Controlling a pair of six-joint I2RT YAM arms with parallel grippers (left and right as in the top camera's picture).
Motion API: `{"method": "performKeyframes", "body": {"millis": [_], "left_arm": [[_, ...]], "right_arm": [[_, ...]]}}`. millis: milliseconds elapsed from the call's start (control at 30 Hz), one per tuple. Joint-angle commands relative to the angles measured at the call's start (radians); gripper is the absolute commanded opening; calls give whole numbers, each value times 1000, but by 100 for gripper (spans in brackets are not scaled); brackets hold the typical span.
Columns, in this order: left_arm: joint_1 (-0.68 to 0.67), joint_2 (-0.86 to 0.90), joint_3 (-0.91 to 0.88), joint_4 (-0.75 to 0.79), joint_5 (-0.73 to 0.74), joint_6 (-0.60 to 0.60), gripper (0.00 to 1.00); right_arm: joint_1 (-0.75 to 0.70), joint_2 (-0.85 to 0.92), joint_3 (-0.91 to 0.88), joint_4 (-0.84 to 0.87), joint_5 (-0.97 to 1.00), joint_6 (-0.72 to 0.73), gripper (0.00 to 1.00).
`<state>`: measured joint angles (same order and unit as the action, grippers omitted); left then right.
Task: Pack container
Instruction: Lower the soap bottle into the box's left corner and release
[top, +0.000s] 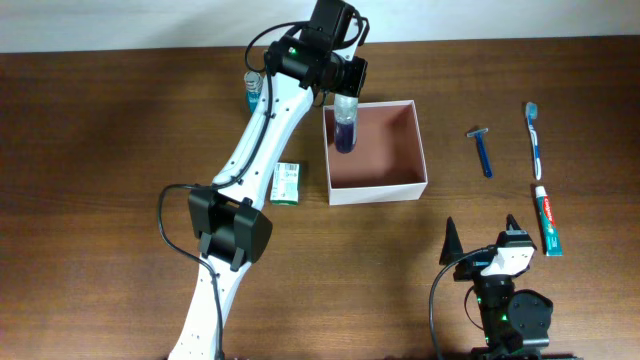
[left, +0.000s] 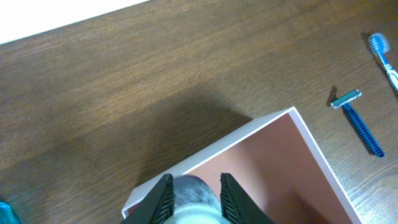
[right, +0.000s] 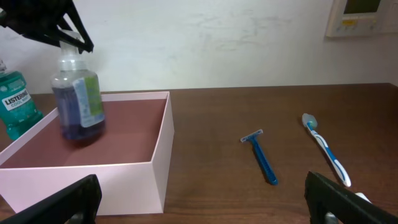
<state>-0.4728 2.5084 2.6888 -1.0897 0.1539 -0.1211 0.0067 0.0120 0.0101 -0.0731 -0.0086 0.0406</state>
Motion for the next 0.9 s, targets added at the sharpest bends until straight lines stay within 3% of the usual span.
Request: {"method": "performKeyframes", "body": {"millis": [0, 100, 600, 700, 867], "left_arm": [[0, -13, 12, -3, -17, -5, 27], [0, -12, 12, -11, -19, -5, 31], [0, -12, 12, -60, -20, -5, 32], [0, -12, 12, -64, -20, -5, 40], [0, -12, 12, -81, -24, -5, 41]], "right_arm": [[-8, -8, -5, -5, -10, -7, 99], [-8, -8, -5, -5, -10, -7, 98], [-8, -8, -5, -5, -9, -7, 99], [-8, -8, -5, -5, -9, -7, 99], [-8, -8, -5, -5, -10, -7, 99]]}}
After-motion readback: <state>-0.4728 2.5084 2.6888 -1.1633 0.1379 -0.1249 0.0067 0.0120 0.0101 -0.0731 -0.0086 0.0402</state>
